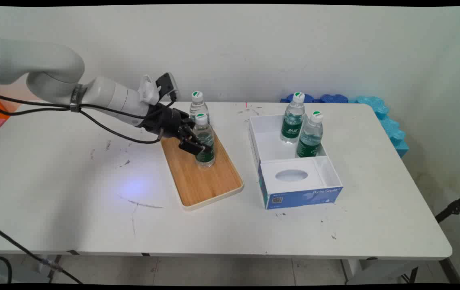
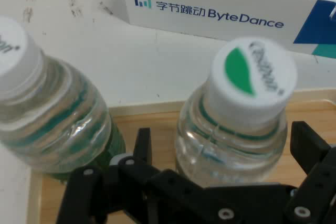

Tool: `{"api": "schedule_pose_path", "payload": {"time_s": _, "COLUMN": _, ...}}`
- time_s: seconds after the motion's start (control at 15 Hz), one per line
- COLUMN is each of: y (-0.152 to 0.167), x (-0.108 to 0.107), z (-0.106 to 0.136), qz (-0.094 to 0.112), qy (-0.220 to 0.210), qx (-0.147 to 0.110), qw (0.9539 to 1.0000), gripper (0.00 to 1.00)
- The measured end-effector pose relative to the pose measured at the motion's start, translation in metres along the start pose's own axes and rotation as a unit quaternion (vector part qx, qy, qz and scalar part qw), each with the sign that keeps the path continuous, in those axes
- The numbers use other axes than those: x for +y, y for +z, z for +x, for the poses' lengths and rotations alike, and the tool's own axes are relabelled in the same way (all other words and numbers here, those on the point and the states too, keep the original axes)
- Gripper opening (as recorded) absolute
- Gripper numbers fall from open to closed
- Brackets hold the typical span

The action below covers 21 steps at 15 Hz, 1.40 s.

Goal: Pick up the green bottle from the white box

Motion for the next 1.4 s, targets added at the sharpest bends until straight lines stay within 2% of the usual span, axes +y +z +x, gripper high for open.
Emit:
{"api": "schedule_pose_path", "payload": {"time_s": 0.27, "y": -0.009, "x": 0.000, "z": 0.004, "qz": 0.003, "qy": -0.006, "qx": -0.002, "qw": 1.0000, "gripper": 1.00}}
{"api": "schedule_pose_path", "payload": {"time_s": 0.53, "y": -0.030, "x": 0.005, "z": 0.021, "qz": 0.004, "qy": -0.018, "qx": -0.014, "qw": 0.9997, "gripper": 1.00}}
{"api": "schedule_pose_path", "payload": {"time_s": 1.07, "y": -0.083, "x": 0.029, "z": 0.094, "qz": 0.032, "qy": -0.037, "qx": -0.026, "qw": 0.9984, "gripper": 1.00}}
{"api": "schedule_pose_path", "payload": {"time_s": 1.4, "y": -0.093, "x": 0.052, "z": 0.150, "qz": 0.032, "qy": -0.032, "qx": -0.013, "qw": 0.9989, "gripper": 1.00}}
